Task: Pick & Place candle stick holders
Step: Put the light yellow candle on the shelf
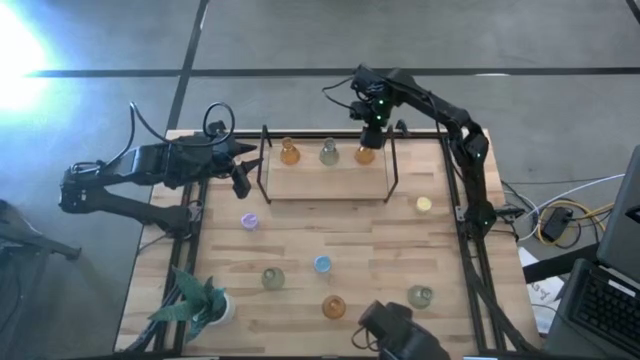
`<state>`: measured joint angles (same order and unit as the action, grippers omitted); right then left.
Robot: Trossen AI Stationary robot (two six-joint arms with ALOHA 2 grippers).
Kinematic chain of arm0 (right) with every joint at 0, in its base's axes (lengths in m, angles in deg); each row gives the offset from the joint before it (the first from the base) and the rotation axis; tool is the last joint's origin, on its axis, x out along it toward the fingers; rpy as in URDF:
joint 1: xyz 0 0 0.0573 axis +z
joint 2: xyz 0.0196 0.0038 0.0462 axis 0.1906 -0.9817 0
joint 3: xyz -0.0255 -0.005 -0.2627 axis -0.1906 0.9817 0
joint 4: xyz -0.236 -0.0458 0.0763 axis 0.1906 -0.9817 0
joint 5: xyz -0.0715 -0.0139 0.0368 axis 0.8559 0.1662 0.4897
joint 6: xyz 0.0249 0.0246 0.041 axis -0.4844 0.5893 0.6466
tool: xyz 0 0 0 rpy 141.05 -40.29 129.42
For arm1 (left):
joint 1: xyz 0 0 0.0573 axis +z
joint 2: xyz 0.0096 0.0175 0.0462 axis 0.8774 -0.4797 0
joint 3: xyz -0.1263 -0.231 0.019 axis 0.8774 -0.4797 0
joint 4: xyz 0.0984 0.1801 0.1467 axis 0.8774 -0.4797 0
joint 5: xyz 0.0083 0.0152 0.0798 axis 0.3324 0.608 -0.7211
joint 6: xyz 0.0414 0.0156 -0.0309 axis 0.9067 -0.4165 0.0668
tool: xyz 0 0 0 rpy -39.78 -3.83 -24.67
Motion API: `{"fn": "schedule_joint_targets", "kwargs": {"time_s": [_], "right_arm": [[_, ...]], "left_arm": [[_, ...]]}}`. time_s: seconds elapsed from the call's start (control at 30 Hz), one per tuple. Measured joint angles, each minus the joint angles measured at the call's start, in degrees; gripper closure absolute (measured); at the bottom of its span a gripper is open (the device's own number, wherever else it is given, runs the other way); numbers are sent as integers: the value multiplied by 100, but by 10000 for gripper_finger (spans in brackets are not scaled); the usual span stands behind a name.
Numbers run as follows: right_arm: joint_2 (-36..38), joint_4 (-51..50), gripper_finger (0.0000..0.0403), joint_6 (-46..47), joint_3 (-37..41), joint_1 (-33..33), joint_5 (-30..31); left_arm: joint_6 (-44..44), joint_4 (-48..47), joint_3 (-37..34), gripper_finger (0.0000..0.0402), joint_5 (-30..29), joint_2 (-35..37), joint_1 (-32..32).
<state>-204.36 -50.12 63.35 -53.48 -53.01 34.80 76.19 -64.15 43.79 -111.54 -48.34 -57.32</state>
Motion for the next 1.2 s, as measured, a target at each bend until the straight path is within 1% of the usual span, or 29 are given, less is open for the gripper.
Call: {"fn": "schedule_joint_targets", "kwargs": {"time_s": [0.17,0.4,0.57,0.7,0.73,0.87,0.93,1.07,1.2], "right_arm": [[437,4,286,147,0,7,-1],[1574,-92,293,606,-7,88,-4],[2415,-575,302,1101,-1,279,5],[3007,-1072,311,1738,137,512,154],[3159,-1068,314,1925,231,578,170],[3860,-1022,323,2644,862,827,201],[4217,-1035,325,3063,1295,938,329],[4823,-1008,323,3689,2391,1130,558],[5258,-889,309,3904,3538,1182,697]], "left_arm": [[0,0,0,229,0,0,0],[-1,2,0,229,0,0,0],[-28,2,0,229,0,0,0],[-39,2,0,229,0,0,0],[-40,3,0,229,0,0,0],[-46,4,0,229,0,0,0],[-46,4,0,229,0,0,0],[-31,4,0,229,0,0,0],[-26,4,0,229,-2,0,2]]}}
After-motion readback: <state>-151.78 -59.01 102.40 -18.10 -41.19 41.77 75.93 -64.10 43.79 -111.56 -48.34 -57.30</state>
